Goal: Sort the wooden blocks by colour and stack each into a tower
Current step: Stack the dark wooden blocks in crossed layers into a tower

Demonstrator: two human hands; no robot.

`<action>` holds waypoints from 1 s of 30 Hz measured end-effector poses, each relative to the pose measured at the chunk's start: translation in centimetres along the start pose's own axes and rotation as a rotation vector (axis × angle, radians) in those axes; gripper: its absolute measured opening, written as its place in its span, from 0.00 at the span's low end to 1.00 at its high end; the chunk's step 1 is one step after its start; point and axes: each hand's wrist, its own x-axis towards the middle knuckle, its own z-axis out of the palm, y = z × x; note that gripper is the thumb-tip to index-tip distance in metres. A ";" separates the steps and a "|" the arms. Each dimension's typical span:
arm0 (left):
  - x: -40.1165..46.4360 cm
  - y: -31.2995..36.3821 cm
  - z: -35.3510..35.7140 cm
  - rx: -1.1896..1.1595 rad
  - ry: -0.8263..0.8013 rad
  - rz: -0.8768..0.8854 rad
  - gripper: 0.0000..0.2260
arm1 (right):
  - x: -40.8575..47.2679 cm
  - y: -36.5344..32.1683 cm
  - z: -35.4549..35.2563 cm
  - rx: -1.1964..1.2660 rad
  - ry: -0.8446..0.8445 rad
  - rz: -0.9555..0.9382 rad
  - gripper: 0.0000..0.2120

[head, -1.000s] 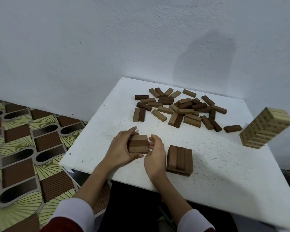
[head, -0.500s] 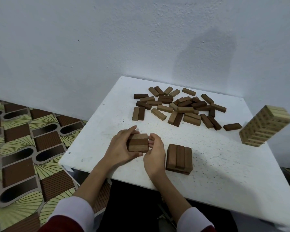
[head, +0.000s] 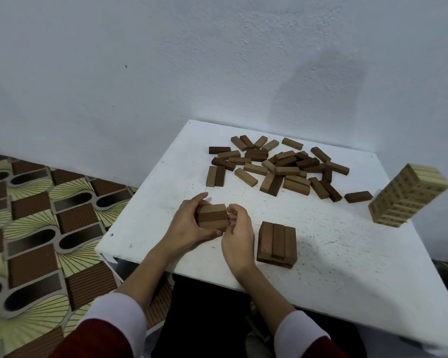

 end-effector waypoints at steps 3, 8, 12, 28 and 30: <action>0.3 0.7 -0.6 -0.062 0.011 -0.035 0.42 | -0.1 -1.5 -0.7 0.045 -0.093 -0.020 0.24; 0.4 3.1 -1.5 -0.101 0.036 0.043 0.42 | 0.6 -3.8 -5.1 0.025 -0.317 -0.141 0.28; 0.3 5.9 0.2 -0.090 -0.058 0.146 0.43 | 1.3 -4.1 -10.2 -0.121 -0.438 -0.193 0.37; -1.0 7.8 7.9 0.001 -0.357 0.186 0.45 | -0.1 1.5 -17.2 -0.358 -0.413 -0.212 0.45; -1.1 7.5 7.9 0.000 -0.377 0.174 0.46 | -0.2 1.6 -17.1 -0.342 -0.425 -0.181 0.46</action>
